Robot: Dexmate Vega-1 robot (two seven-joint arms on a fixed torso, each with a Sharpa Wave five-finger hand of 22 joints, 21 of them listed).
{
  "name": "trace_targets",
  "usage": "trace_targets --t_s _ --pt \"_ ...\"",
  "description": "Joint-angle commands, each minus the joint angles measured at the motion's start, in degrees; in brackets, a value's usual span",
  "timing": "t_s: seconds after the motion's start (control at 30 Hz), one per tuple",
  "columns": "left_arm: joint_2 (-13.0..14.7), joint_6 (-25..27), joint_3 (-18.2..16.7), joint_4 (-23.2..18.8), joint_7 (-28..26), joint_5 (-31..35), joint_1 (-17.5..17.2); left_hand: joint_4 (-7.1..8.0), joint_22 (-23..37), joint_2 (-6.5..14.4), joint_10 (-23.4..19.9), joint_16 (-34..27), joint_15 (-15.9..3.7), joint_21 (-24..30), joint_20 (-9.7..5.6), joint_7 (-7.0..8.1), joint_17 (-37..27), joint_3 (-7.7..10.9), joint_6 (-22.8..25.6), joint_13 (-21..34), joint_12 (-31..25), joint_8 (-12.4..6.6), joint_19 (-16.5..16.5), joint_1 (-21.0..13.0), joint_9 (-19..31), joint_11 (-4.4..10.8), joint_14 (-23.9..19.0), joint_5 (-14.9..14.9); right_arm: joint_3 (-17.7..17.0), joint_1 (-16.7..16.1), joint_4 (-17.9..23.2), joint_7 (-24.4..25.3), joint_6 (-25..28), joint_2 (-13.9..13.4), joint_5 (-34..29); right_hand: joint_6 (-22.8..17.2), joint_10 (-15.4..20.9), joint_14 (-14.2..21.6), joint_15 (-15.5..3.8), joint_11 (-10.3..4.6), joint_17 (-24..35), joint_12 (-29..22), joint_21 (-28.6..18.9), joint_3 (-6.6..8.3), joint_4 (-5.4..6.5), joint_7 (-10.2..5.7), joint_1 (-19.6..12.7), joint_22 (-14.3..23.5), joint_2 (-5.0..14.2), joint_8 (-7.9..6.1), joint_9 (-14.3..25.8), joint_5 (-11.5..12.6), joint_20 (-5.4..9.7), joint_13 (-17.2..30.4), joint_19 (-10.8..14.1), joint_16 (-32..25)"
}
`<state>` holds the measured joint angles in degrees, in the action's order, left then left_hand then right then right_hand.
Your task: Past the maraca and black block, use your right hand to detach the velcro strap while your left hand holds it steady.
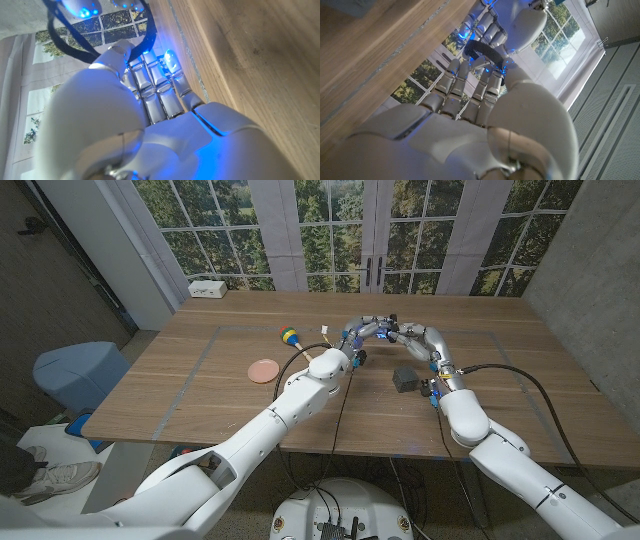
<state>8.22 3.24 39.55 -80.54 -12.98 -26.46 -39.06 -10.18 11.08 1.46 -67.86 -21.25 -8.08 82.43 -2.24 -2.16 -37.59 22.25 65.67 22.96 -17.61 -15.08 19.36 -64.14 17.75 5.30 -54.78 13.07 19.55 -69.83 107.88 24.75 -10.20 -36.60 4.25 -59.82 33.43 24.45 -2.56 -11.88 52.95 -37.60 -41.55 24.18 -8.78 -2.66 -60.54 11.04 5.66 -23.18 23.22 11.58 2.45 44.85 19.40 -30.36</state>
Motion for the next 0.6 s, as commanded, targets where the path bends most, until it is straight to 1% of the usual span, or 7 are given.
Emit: trace_targets --t_s 0.03,0.2,0.23,0.3,0.4,0.57,0.6 --pt "-0.93 3.51 -3.11 -0.98 0.46 -6.88 -0.26 0.06 0.23 0.27 -5.92 0.46 -5.56 0.48 -0.77 -2.16 -0.24 0.26 1.45 9.62 -7.79 -0.48 -0.25 0.82 0.81 0.58 0.25 -0.03 -0.21 -0.44 2.59 -1.84 5.78 -2.27 0.6 -0.28 -0.89 -0.53 -9.16 -0.04 0.23 0.46 -0.35 -0.45 0.02 -0.5 0.45 0.08 -0.02 -0.36 0.52 0.4 0.54 -0.09 -0.31 0.38" --pt "-1.05 4.31 -3.95 -0.98 0.3 -9.16 -0.22 -0.18 0.23 0.14 -6.37 0.9 -5.49 0.65 -0.72 -2.72 -0.21 0.56 1.83 10.44 -8.61 -0.81 -0.31 0.81 1.76 -0.06 0.27 0.25 -0.07 -0.32 3.01 -1.92 6.88 -2.78 0.61 -0.28 -1.87 -1.32 -9.05 -0.03 0.17 1.09 -0.42 -0.66 0.13 -1.5 0.75 0.06 -0.15 -0.25 0.5 0.43 0.52 -0.52 -0.59 1.05" --pt "-1.05 4.41 -4.09 -0.93 0.32 -9.54 -0.16 -0.23 0.23 0.11 -6.36 0.99 -5.53 0.71 -0.77 -2.76 -0.18 0.62 1.92 10.56 -8.71 -0.87 -0.18 0.78 1.9 -0.07 0.26 0.31 -0.07 -0.31 3.06 -1.98 7.01 -2.88 0.69 -0.35 -1.96 -1.39 -9.06 -0.02 0.18 1.13 -0.43 -0.73 0.17 -2.03 0.84 0.05 -0.17 -0.22 0.46 0.44 0.46 -0.53 -0.67 1.14" --pt "-1.12 4.57 -4.36 -0.93 0.19 -10.27 -0.16 -0.29 0.23 0.05 -6.38 1.11 -5.54 0.77 -0.73 -2.97 -0.13 0.74 2.0 10.73 -8.86 -0.95 -0.17 0.75 2.19 -0.19 0.18 0.43 -0.06 -0.3 3.08 -2.08 7.05 -3.06 0.83 -0.47 -2.22 -1.51 -8.99 0.02 0.21 1.27 -0.51 -0.91 0.27 -2.47 1.08 0.04 -0.31 -0.19 0.37 0.45 0.37 -0.58 -0.64 1.28" --pt "-1.22 5.56 -4.95 -0.9 0.22 -12.0 -0.02 -0.36 0.23 -0.07 -6.61 1.35 -5.49 0.92 -0.82 -3.03 -0.07 0.92 2.16 10.61 -8.97 -1.09 -0.02 0.7 2.7 -0.31 0.08 0.68 -0.03 -0.23 3.02 -2.15 7.02 -3.23 0.95 -0.55 -2.43 -1.67 -9.06 0.03 0.16 1.47 -0.53 -1.04 0.27 -2.85 1.23 0.02 -0.51 -0.11 0.25 0.51 0.32 -0.76 -0.77 1.53" --pt "-1.2 6.17 -5.37 -0.87 -0.21 -13.38 0.15 -0.27 0.24 -0.29 -7.0 1.79 -5.36 1.13 -0.81 -3.07 0.06 1.12 2.22 11.29 -9.73 -1.22 -0.05 0.92 3.61 -0.38 -0.02 1.05 -0.01 0.02 3.11 -2.47 7.79 -3.71 1.19 -0.62 -2.84 -1.96 -8.95 0.11 0.23 1.76 -0.59 -1.4 0.44 -3.95 1.68 -0.01 -0.74 0.09 -0.02 0.62 0.23 -0.95 -1.06 1.9" --pt "-1.25 6.62 -5.63 -0.88 -0.14 -14.11 0.19 -0.27 0.24 -0.35 -7.02 1.89 -5.35 1.17 -0.8 -2.93 0.11 1.15 2.23 11.35 -9.8 -1.24 -0.03 0.97 3.75 -0.39 -0.02 1.11 0.02 0.09 3.29 -2.51 8.33 -3.86 1.14 -0.91 -2.92 -2.13 -8.89 0.09 0.27 1.79 -0.57 -1.49 0.48 -4.47 1.78 -0.02 -0.76 0.04 -0.09 0.64 0.13 -0.94 -1.2 2.0"
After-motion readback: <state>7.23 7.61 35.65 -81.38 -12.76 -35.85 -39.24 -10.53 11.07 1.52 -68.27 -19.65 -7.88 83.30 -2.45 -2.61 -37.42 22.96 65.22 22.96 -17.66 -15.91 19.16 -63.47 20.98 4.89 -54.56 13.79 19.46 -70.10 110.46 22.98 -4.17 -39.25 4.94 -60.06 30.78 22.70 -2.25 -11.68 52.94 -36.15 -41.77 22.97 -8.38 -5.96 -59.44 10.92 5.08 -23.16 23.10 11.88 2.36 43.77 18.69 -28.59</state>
